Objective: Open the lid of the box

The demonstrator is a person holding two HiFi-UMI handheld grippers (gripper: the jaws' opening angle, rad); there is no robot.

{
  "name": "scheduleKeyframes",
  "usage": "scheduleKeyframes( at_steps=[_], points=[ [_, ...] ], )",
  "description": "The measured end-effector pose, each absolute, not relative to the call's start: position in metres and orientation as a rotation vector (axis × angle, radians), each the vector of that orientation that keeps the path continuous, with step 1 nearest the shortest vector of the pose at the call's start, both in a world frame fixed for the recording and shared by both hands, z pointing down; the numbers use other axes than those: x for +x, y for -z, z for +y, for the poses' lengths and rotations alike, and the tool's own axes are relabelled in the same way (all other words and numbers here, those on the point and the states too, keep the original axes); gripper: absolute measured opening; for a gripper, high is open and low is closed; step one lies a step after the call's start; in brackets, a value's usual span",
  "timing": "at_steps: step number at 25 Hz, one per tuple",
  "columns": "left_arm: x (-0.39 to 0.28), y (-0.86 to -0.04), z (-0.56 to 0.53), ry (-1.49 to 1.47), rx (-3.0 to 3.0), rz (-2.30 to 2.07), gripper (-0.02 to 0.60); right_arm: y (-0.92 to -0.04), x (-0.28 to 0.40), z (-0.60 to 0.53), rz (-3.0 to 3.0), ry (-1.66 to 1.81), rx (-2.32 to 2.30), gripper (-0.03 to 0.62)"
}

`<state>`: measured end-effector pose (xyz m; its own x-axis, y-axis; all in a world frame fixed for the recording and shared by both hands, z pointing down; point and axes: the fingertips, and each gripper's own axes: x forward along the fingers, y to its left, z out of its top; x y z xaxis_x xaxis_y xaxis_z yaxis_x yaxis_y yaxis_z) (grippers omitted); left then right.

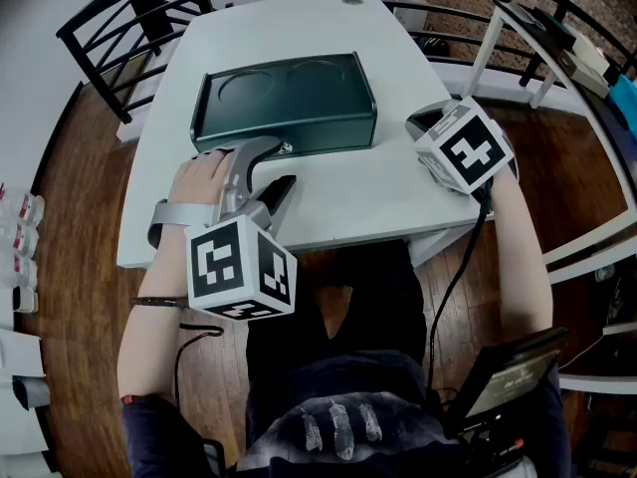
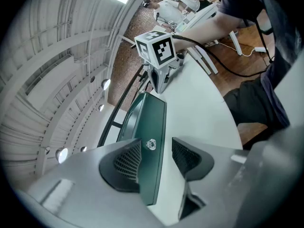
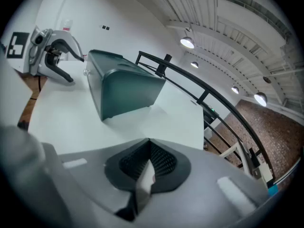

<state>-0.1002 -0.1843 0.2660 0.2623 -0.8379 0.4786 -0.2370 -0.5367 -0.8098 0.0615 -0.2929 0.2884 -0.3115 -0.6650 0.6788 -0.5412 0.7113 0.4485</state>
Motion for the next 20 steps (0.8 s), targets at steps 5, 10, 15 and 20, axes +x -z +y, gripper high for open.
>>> scheduleKeyframes(
  at_steps=[5, 10, 15, 20],
  points=[
    [-0.094, -0.264, -0.196, 1.299, -1.811, 1.002, 0.160, -0.286, 0.062, -0.292, -2.004, 0.149, 0.921, 0.003],
    [-0.093, -0.264, -0.204, 1.327, -1.727, 1.016, 0.134, -0.284, 0.060, -0.290, -2.029, 0.132, 0.899, 0.003],
    [-0.094, -0.261, -0.206, 1.311, -1.703, 1.043, 0.103, -0.281, 0.059, -0.290, -2.045, 0.118, 0.891, 0.003],
    [-0.090, -0.264, -0.205, 1.297, -1.791, 1.066, 0.077, -0.281, 0.063, -0.291, -2.015, 0.161, 0.896, 0.003]
  ],
)
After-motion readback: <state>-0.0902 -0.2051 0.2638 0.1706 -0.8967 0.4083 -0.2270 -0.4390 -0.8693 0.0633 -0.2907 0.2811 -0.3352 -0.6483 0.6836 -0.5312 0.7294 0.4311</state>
